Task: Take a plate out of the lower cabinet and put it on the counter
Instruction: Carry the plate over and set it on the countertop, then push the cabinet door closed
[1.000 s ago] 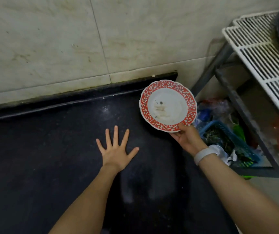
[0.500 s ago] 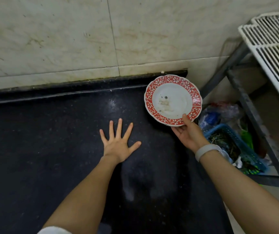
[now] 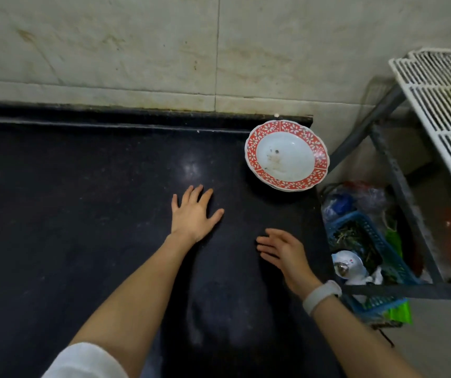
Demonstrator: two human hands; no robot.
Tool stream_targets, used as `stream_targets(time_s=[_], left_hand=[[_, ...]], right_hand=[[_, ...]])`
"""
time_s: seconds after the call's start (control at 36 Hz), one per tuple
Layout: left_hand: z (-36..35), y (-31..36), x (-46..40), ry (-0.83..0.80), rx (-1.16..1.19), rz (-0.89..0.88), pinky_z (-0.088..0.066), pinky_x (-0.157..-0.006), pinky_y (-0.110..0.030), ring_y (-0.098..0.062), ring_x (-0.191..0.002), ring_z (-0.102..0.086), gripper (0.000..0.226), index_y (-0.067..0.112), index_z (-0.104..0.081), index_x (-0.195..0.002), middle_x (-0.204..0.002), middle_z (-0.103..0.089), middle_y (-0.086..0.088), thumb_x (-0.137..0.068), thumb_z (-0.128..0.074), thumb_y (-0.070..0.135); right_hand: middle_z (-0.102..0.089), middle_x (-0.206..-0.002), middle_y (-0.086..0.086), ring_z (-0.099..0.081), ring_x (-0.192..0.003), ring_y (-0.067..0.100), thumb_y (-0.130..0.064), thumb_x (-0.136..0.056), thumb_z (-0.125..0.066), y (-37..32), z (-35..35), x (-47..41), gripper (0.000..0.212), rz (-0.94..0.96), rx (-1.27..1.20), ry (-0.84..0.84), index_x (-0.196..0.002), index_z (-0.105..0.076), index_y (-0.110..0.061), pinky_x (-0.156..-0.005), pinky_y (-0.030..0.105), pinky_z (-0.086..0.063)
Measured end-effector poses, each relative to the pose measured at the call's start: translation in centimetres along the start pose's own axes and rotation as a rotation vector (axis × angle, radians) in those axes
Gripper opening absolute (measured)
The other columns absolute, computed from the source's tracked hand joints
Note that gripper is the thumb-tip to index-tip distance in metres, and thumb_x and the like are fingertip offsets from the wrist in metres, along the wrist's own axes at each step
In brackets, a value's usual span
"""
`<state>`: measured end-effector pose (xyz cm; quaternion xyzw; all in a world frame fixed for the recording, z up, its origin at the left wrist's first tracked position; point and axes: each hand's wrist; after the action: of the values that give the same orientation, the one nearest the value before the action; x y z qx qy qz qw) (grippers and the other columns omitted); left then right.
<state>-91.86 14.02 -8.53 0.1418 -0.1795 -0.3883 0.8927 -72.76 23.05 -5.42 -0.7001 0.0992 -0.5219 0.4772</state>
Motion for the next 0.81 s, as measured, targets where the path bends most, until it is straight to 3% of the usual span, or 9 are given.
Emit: stream_targets(time_s=[0.11,0.22,0.33,0.44,0.53,0.61,0.69,0.81], left_hand=[[0.2,-3.1,7.1,0.202,0.152,0.145,-0.020,-0.114,-0.047,-0.023,-0.136,-0.031,0.048,0.017,-0.042,-0.133,-0.145,-0.041,-0.006,-0.091,-0.045,0.038],[-0.1,-4.2,11.8,0.218,0.251,0.258,-0.027,-0.109,-0.044,-0.023,-0.131,-0.039,0.041,0.015,-0.050,-0.128,-0.140,-0.048,-0.004,-0.090,-0.048,0.032],[1.9,-12.7,23.5,0.343,0.306,0.490,-0.037,-0.103,-0.045,-0.027,-0.124,-0.046,0.036,0.014,-0.053,-0.123,-0.134,-0.052,-0.005,-0.090,-0.049,0.028],[3.0,-20.3,35.2,0.385,0.317,0.652,-0.040,-0.101,-0.043,-0.028,-0.119,-0.051,0.036,0.016,-0.052,-0.122,-0.130,-0.056,-0.006,-0.090,-0.047,0.029],[3.9,-25.1,43.4,0.444,0.346,0.743,-0.038,-0.102,-0.039,-0.028,-0.120,-0.050,0.037,0.016,-0.053,-0.122,-0.130,-0.057,-0.007,-0.090,-0.045,0.032],[4.7,-29.5,50.9,0.507,0.357,0.856,-0.040,-0.101,-0.041,-0.030,-0.119,-0.051,0.035,0.013,-0.054,-0.122,-0.128,-0.057,-0.011,-0.090,-0.049,0.026],[5.4,-33.3,56.9,0.573,0.356,0.955,-0.042,-0.097,-0.041,-0.031,-0.117,-0.052,0.035,0.011,-0.054,-0.122,-0.127,-0.058,-0.012,-0.090,-0.050,0.025],[6.1,-37.5,62.1,0.641,0.370,1.061,-0.042,-0.097,-0.043,-0.032,-0.118,-0.051,0.036,0.011,-0.053,-0.123,-0.128,-0.057,-0.012,-0.089,-0.050,0.025]], right_hand=[[-0.062,-0.093,0.012,-0.058,-0.082,0.022,-0.005,-0.091,-0.042,1.8,-4.3,2.7,0.022,0.074,0.213,-0.106,-0.110,-0.054,-0.004,-0.078,0.032,-0.049],[-0.062,-0.087,0.010,-0.057,-0.070,0.012,-0.005,-0.091,-0.040,4.0,-5.9,2.6,0.018,0.133,0.365,-0.171,-0.103,-0.054,-0.008,-0.065,0.019,-0.047],[-0.064,-0.081,0.003,-0.058,-0.070,0.012,-0.007,-0.091,-0.040,8.8,-14.4,8.2,0.018,0.193,0.611,-0.432,-0.094,-0.054,-0.018,-0.069,0.024,-0.045],[-0.062,-0.076,0.005,-0.055,-0.062,0.010,-0.001,-0.087,-0.043,14.3,-22.5,15.0,0.019,0.243,0.738,-0.619,-0.096,-0.056,-0.011,-0.065,0.022,-0.045],[-0.060,-0.072,-0.002,-0.057,-0.050,-0.002,0.000,-0.089,-0.041,18.6,-27.6,19.8,0.019,0.235,0.820,-0.728,-0.099,-0.055,-0.008,-0.053,0.010,-0.044],[-0.059,-0.078,0.008,-0.053,-0.043,-0.010,0.002,-0.089,-0.037,22.3,-32.4,24.5,0.020,0.226,0.885,-0.817,-0.099,-0.053,-0.006,-0.047,0.003,-0.041],[-0.054,-0.078,0.011,-0.054,-0.043,-0.006,0.005,-0.089,-0.034,25.0,-36.8,28.7,0.025,0.246,0.918,-0.899,-0.105,-0.053,0.004,-0.044,0.002,-0.038],[-0.057,-0.078,0.008,-0.052,-0.061,0.012,0.001,-0.089,-0.034,27.7,-42.5,32.8,0.025,0.313,1.005,-1.004,-0.102,-0.055,0.000,-0.047,0.003,-0.039]])
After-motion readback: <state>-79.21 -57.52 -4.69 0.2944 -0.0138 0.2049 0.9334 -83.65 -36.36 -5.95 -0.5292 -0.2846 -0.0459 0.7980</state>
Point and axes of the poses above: each hand's wrist, its own x-axis away from the middle knuckle, its own z-axis out of the back of the hand, y = z × x
